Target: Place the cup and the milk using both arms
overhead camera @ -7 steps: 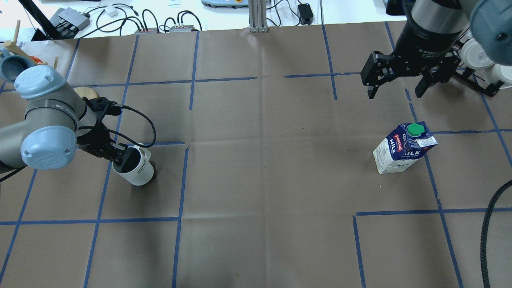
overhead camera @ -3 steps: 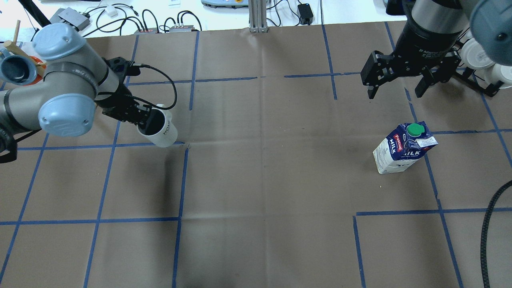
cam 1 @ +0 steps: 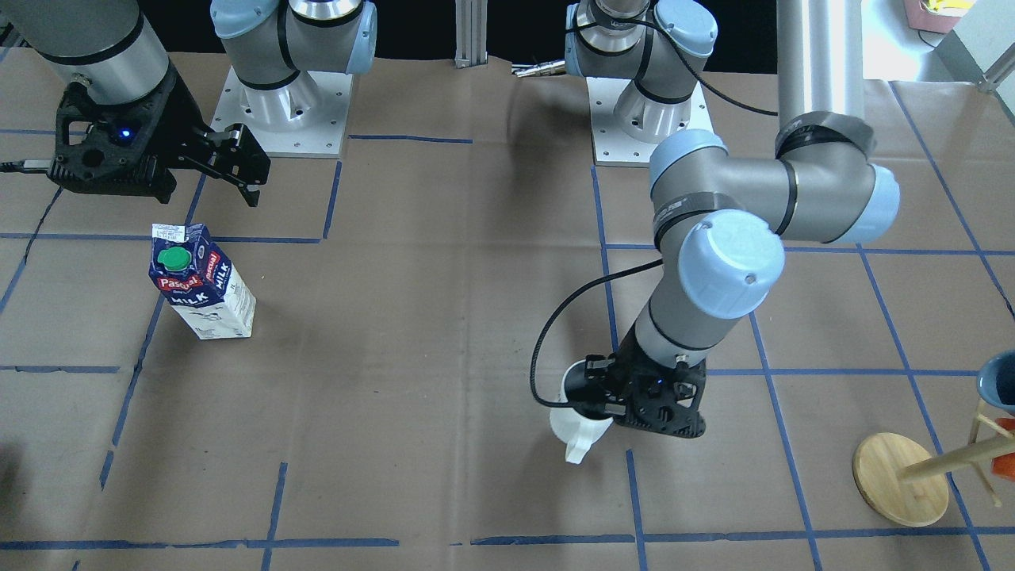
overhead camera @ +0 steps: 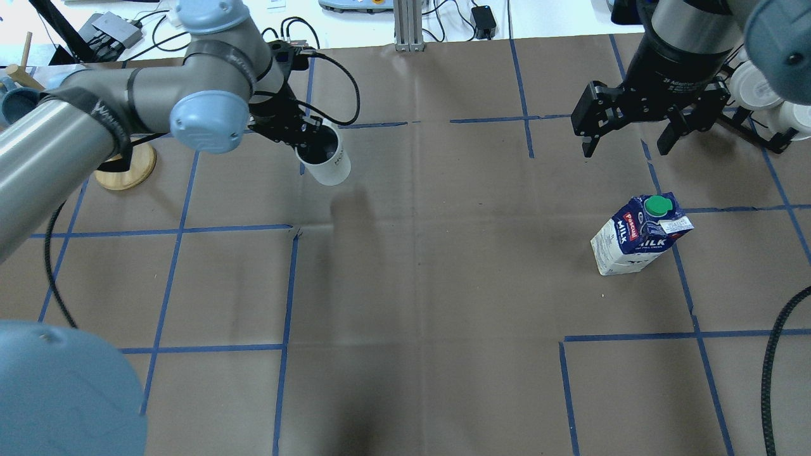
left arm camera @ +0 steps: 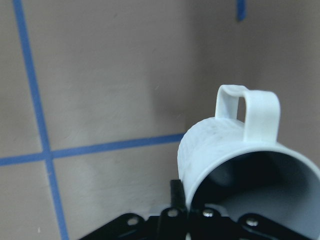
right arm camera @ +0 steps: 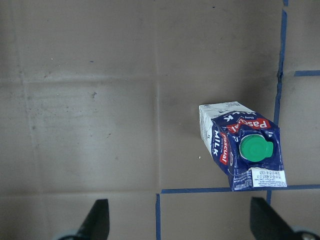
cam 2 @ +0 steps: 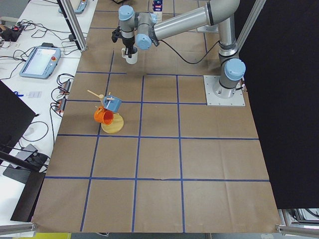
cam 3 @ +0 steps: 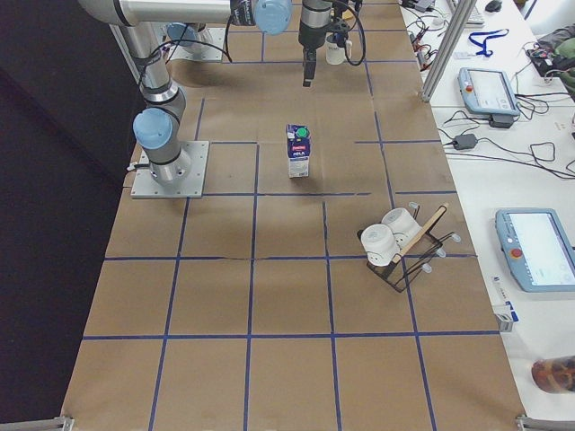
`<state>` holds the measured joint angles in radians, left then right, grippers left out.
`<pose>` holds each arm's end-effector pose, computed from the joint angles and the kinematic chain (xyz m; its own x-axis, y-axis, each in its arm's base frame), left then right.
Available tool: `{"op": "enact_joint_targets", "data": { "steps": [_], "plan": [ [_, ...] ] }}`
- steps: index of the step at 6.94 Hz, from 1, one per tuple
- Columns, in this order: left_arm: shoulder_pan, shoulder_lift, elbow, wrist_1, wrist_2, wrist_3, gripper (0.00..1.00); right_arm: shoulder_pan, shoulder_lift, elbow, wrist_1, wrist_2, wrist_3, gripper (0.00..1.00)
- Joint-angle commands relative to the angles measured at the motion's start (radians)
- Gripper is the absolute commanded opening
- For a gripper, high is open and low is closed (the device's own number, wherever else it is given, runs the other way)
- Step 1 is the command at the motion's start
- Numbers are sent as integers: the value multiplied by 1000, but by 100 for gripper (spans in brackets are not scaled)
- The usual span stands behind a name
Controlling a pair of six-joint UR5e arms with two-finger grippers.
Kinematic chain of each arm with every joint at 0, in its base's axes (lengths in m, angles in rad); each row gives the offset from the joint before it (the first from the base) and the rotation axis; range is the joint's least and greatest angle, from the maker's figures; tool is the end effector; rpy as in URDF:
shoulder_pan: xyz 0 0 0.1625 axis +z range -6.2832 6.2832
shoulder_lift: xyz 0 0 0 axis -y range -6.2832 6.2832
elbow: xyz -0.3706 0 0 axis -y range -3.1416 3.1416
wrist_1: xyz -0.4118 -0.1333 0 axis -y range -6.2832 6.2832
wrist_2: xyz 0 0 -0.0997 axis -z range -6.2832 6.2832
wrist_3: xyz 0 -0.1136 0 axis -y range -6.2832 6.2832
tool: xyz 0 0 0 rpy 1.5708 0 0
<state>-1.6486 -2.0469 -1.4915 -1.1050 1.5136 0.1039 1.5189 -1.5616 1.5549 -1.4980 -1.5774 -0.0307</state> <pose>-0.1904 -0.6441 0.2265 -0.9816 0.1842 0.0496 0.1803 0.9808 -0.0745 0.1061 -0.5134 0.4159 -0.9998 0.0208 0.0046 0.0211 0.9976 0.0662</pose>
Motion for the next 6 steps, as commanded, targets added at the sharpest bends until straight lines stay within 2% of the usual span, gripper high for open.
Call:
{"op": "enact_joint_targets", "data": {
  "steps": [1,6],
  "plan": [
    [-91,-155,195,-16,0,-95,0,1,-2,1,-1,-1,0,100],
    [-102,-222,212,1,-6,-112,0,0,0,1,-1,-1,-2,100]
  ]
}}
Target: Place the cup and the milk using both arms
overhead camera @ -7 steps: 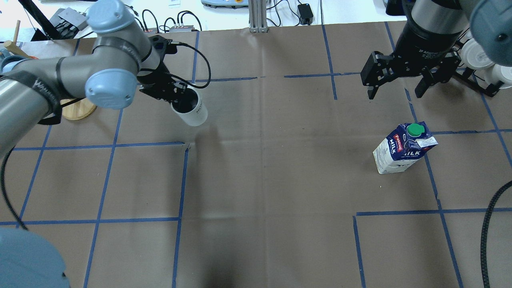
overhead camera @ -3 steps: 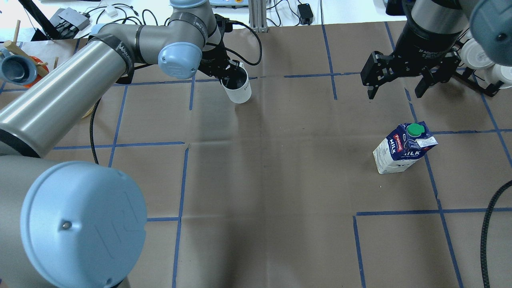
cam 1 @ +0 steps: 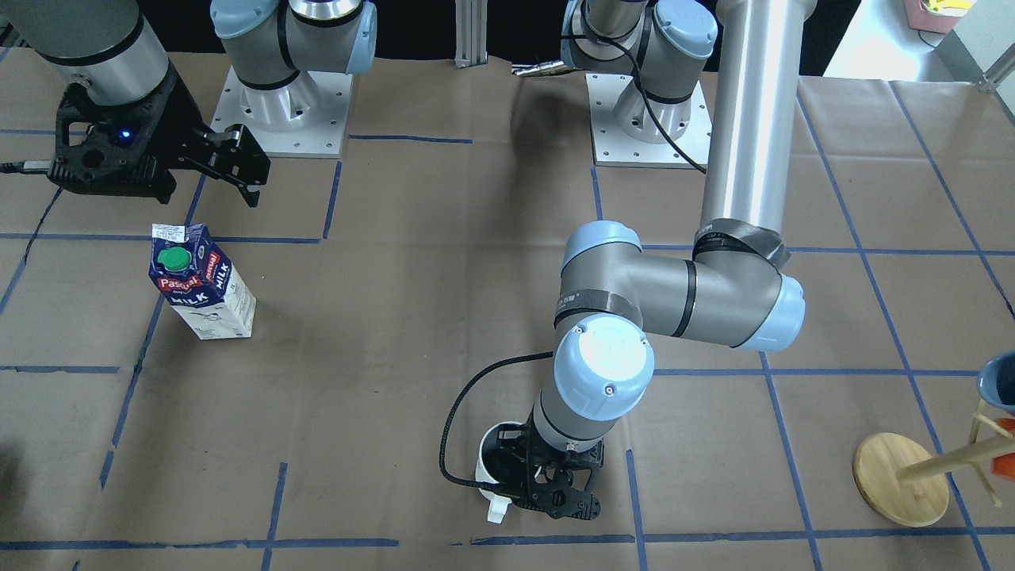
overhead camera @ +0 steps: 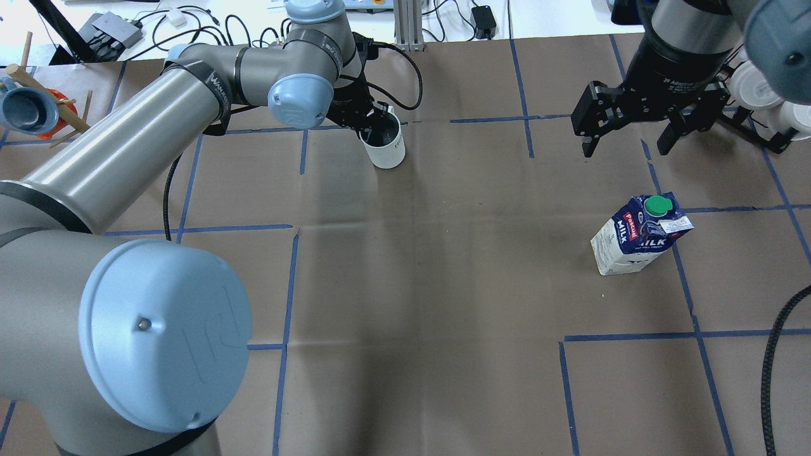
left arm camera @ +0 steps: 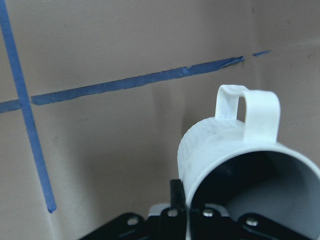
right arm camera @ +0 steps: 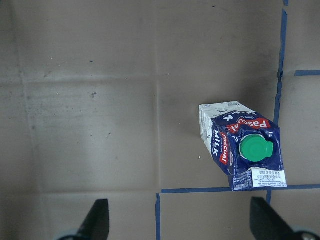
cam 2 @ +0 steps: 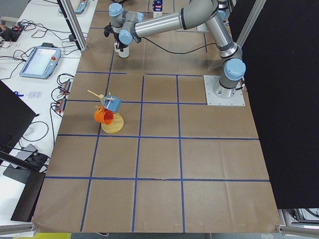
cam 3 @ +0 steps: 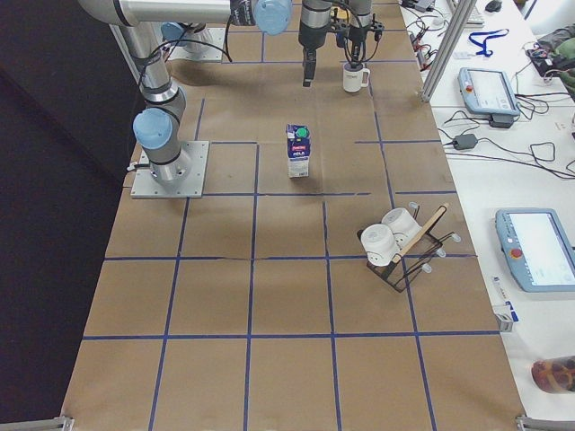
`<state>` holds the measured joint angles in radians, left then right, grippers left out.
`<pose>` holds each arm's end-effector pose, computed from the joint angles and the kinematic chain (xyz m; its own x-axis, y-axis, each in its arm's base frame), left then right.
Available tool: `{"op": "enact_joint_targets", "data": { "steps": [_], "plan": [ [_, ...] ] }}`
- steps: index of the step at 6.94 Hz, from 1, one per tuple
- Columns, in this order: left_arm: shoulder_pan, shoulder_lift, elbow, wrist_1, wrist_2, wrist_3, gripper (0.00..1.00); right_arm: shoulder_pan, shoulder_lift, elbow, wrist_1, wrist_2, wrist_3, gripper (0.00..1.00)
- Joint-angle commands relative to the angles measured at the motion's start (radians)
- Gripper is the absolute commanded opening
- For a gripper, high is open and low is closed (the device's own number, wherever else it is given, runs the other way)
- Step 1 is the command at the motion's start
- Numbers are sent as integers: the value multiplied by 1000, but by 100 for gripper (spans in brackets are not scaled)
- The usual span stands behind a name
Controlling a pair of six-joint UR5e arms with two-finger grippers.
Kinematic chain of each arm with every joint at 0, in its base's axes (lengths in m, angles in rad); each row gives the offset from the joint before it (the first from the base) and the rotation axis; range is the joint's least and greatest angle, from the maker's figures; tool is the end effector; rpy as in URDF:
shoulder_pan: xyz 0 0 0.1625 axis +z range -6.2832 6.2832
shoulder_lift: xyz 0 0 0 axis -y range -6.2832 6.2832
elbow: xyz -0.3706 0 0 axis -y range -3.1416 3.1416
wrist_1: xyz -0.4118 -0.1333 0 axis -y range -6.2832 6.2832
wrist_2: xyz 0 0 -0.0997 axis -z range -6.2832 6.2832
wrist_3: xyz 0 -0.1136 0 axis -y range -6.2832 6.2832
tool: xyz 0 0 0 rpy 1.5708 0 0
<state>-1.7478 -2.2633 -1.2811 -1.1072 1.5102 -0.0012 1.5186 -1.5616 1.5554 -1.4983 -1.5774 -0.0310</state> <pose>-0.2651 -0.6859 0.1792 -0.9821 0.1782 0.0605 0.1746 0.9828 -0.0607 0.1059 -0.5134 0.4157 -0.9998 0.0208 0.0045 0.0211 0.9976 0.0664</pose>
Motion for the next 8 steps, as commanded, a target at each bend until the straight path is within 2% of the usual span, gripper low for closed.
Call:
{"op": "enact_joint_targets", "data": {
  "steps": [1,4,5,6,7,8],
  "plan": [
    [-2,-2,-3,3,1,-8,0,0,0,0,0,-1,-1,100],
    [-7,4,-4,-3,-2,-80,0,0,0,0,0,0,-1,100],
    [-7,7,-7,-6,2,-86,8,0,0,0,0,-1,-1,100],
    [-16,4,-12,-8,10,-86,83,2,0,0,0,0,-1,100],
    [-19,10,-12,-13,18,-88,99,0,0,0,0,0,-1,100],
    [-24,25,-15,-17,16,-88,100,0,0,0,0,0,-1,100]
  ]
}}
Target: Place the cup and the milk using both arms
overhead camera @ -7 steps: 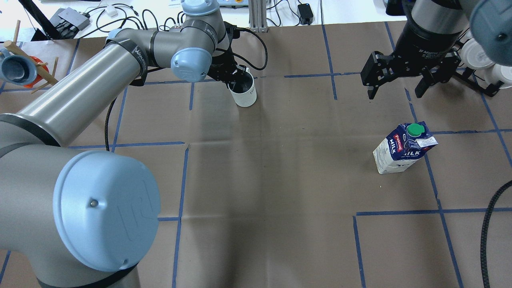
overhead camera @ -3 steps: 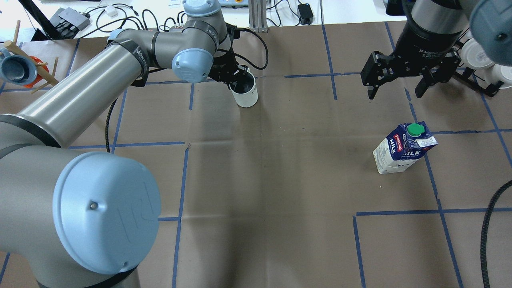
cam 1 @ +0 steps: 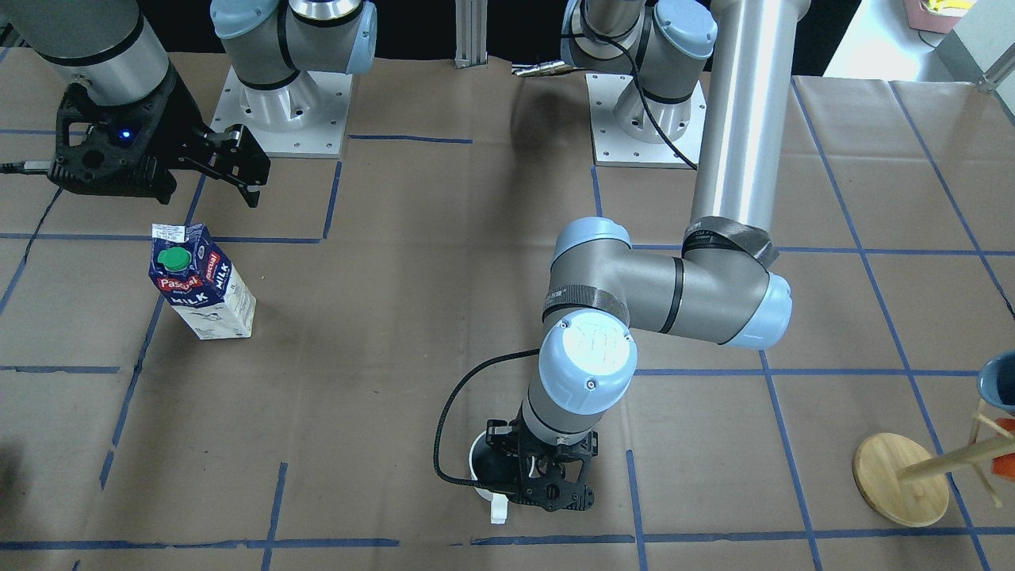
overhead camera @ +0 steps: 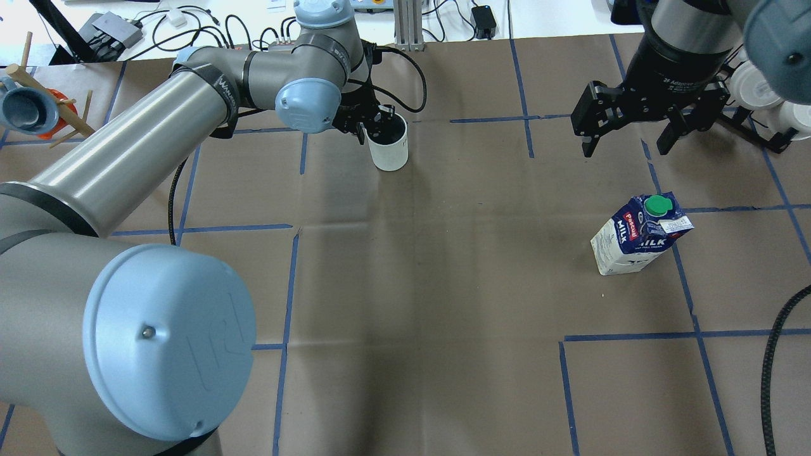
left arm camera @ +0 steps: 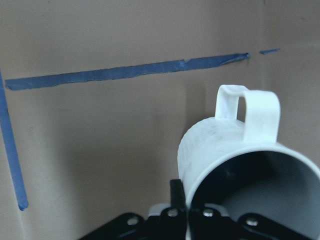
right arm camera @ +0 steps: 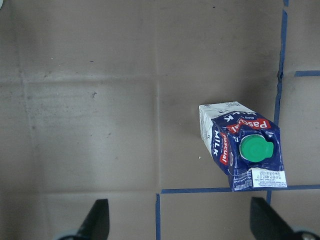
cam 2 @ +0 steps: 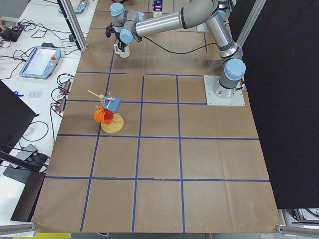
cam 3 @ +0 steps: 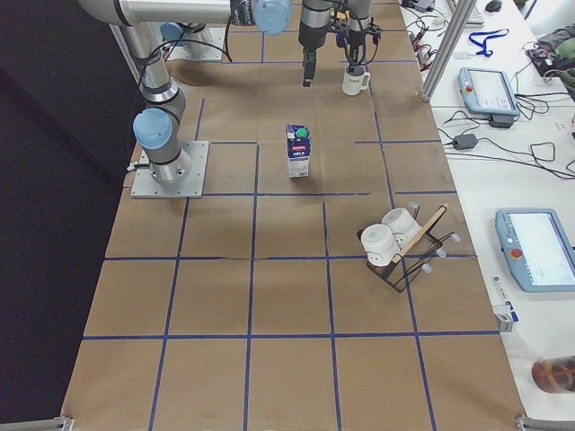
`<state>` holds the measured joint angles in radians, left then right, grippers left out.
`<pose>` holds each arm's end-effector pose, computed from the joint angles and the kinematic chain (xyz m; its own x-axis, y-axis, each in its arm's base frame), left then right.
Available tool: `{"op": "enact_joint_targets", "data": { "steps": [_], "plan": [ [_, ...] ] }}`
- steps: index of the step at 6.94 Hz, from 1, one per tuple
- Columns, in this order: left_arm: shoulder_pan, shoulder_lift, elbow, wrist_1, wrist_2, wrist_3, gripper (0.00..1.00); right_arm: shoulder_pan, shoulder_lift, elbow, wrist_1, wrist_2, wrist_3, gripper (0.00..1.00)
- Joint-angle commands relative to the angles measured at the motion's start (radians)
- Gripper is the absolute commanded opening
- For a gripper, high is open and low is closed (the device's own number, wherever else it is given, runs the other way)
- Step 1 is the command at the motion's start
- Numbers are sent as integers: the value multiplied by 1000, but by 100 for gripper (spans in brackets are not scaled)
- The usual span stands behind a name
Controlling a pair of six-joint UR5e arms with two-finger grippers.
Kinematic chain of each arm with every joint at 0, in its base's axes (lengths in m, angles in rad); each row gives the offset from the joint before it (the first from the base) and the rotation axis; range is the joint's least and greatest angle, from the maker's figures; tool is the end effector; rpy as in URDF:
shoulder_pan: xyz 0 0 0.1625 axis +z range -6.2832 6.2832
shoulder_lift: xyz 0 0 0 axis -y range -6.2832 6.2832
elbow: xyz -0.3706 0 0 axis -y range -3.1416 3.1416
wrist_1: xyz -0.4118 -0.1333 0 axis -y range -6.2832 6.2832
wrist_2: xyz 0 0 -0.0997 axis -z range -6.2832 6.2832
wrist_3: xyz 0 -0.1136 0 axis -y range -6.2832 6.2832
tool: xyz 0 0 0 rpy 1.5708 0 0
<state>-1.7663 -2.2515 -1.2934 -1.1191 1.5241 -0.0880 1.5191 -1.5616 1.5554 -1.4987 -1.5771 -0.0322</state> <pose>-0.2753 -0.6765 0.1804 -0.9927 0.1094 0.0507 0.1072 0.9933 -0.0441 0.1062 -0.5134 0.4157 -0.9998 0.0191 0.0042 0.0194 0.9976 0.0660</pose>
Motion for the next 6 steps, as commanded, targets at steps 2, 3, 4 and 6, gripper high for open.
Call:
{"op": "enact_joint_targets", "data": {
  "steps": [2,3,4,6],
  "plan": [
    [17,132,-29,-119,4,46,100,0,0,0,0,0,0,100],
    [54,214,-73,-172,37,135,100,0,0,0,0,-1,-2,100],
    [103,312,-161,-180,48,175,100,-16,2,0,-2,-3,-14,100],
    [171,558,-353,-218,51,205,100,-103,-14,46,-3,-7,-166,100]
  ]
}}
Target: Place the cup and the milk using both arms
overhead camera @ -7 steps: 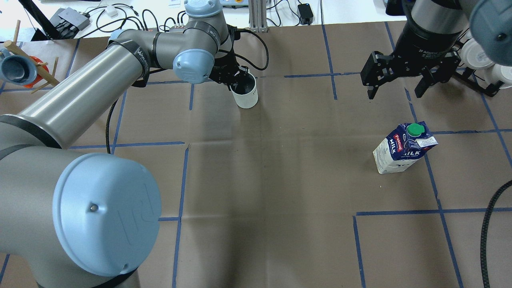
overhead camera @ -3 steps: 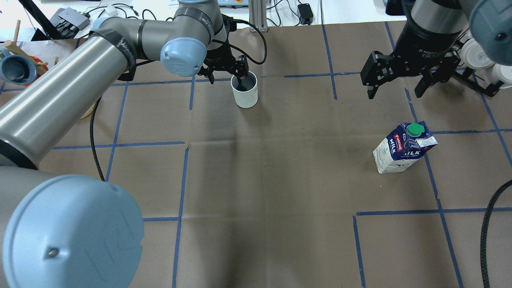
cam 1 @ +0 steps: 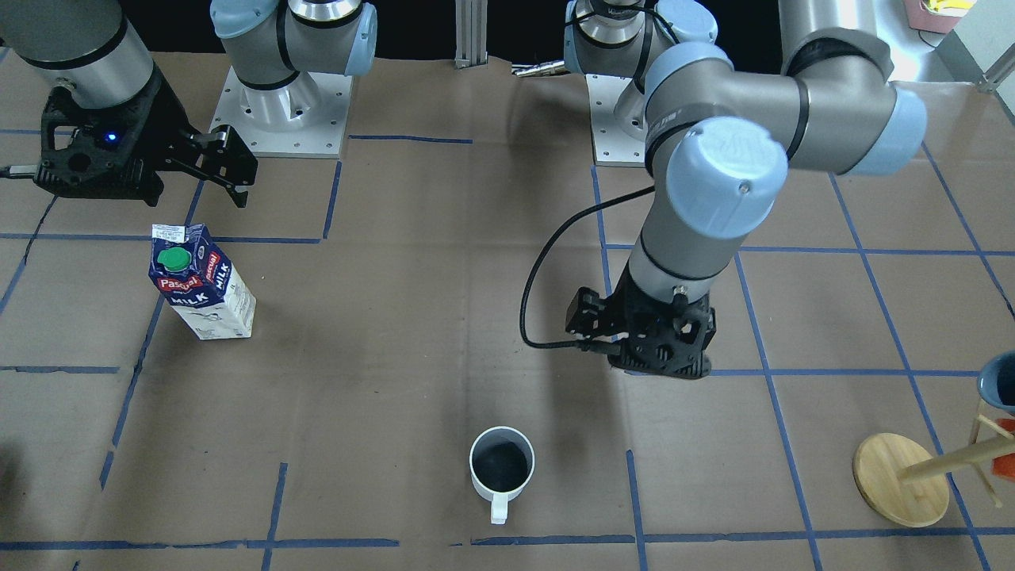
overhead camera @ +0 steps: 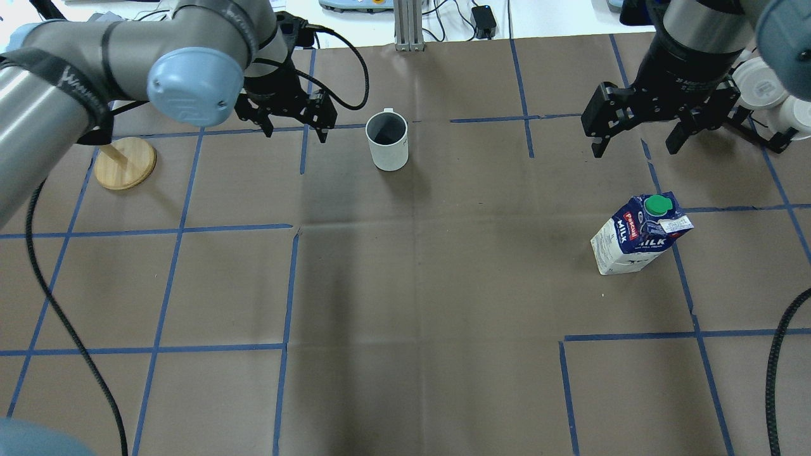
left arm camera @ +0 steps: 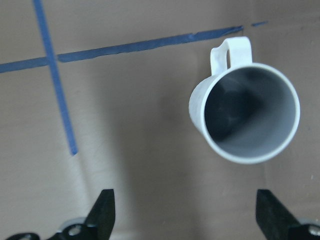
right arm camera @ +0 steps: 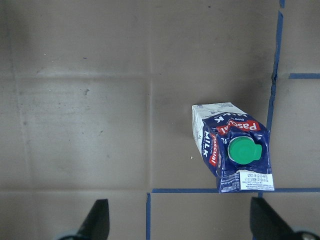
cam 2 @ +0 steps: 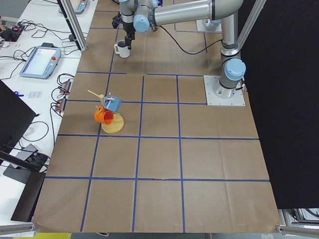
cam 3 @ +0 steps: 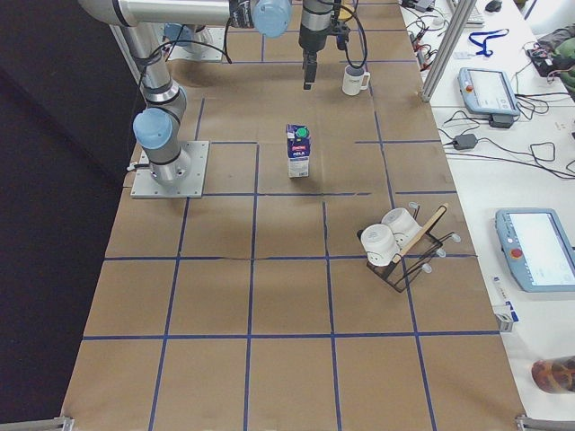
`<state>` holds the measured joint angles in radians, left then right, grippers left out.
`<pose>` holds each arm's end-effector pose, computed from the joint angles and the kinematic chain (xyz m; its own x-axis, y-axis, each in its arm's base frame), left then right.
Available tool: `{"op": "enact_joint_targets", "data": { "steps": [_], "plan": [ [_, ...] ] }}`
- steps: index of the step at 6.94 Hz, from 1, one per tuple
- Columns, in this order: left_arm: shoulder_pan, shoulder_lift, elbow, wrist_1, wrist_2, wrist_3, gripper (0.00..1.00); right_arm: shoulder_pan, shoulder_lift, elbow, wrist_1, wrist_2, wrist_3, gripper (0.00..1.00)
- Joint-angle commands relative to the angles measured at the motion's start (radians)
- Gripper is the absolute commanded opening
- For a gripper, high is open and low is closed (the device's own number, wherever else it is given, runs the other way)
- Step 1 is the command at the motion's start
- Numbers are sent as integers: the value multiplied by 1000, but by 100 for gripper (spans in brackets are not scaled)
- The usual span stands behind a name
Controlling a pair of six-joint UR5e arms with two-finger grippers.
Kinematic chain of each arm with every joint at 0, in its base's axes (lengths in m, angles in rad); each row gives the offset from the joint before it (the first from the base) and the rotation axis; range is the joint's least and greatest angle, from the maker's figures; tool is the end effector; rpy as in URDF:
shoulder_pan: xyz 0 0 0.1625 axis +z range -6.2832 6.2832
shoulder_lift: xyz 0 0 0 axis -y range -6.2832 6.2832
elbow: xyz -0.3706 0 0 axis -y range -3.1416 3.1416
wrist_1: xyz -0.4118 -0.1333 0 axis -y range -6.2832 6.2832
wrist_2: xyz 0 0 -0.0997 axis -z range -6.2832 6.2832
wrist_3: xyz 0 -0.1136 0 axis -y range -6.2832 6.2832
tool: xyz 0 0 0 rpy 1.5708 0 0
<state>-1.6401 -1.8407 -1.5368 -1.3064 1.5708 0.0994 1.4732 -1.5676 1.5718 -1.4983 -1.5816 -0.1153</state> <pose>-0.1747 -0.5914 0.3127 -0.9858 0.1679 -0.0028 0.1679 0.9854 -0.0283 0.0824 -0.5142 0.4105 -0.9998 -0.0182 0.0019 -0.0180 0.9968 0.0773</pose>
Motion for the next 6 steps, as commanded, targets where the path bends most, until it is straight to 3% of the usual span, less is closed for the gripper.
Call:
{"op": "enact_joint_targets", "data": {
  "steps": [1,3,5,6],
  "plan": [
    [95,269,-176,-75,2,23,100,-118,-24,62,-11,3,-168,100],
    [121,433,-203,-268,5,63,100,-191,-29,129,-109,5,-300,100],
    [121,552,-229,-383,5,63,100,-218,-31,241,-228,12,-323,100],
    [124,598,-270,-433,-2,65,100,-212,-38,258,-232,24,-320,100]
  ]
}}
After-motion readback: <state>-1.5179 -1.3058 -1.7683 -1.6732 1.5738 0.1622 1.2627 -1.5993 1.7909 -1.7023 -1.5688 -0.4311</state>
